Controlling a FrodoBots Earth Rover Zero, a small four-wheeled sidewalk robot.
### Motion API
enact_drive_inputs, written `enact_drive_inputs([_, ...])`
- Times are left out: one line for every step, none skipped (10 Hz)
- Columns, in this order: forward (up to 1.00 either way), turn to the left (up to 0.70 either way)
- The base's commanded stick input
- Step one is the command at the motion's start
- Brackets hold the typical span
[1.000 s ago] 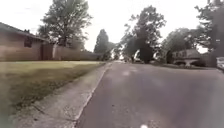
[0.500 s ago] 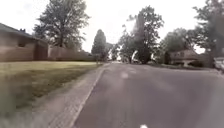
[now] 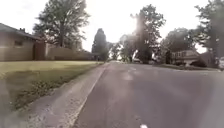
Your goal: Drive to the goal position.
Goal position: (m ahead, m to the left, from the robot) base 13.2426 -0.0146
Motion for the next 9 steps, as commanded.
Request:
enact_drive_inputs([1.00, 0.00])
enact_drive_inputs([1.00, 0.00])
enact_drive_inputs([1.00, 0.00])
enact_drive_inputs([1.00, 0.00])
enact_drive_inputs([1.00, 0.00])
enact_drive_inputs([1.00, 0.00])
enact_drive_inputs([1.00, 0.00])
enact_drive_inputs([1.00, 0.00])
enact_drive_inputs([1.00, 0.00])
